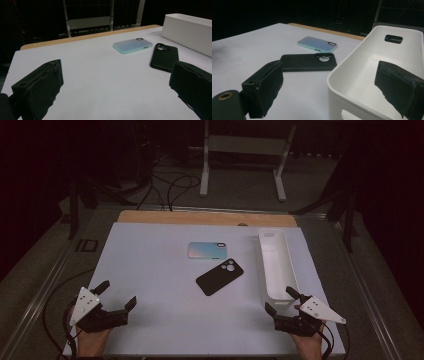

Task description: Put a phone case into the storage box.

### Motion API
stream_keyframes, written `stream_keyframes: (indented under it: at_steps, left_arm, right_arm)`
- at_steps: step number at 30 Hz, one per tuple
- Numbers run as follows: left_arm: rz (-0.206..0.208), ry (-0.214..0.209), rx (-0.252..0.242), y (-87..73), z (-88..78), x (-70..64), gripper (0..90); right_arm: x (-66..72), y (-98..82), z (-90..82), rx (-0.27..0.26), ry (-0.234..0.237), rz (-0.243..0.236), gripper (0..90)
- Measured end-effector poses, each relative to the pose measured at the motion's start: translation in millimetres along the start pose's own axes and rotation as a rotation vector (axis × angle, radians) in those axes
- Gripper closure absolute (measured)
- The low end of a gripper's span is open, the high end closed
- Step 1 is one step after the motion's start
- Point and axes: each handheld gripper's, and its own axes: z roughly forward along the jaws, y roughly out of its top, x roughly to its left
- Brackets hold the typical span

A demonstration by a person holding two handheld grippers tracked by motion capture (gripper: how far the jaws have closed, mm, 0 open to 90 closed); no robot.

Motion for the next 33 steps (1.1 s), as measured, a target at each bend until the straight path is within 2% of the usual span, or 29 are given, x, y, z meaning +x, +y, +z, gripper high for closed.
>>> stream_keyframes:
  at_steps: [10, 28, 33]
  left_arm:
    - [0.001, -0.003, -0.002, 0.8, 1.3, 0.0, 0.0]
    - [0.001, 0.003, -0.003, 2.3, 2.5, -2.5, 0.0]
    - [0.0, 0.001, 0.004, 7.0, 3.7, -4.0, 0.0]
  right_arm:
    - [-3.0, -0.8, -1.8, -0.006, -0.009, 0.02, 8.1]
    - [-1.2, -2.2, 0.9, 0.006, -0.014, 0.016, 8.1]
    - [-0.7, -2.4, 2.2, 0.009, -0.02, 0.011, 8.1]
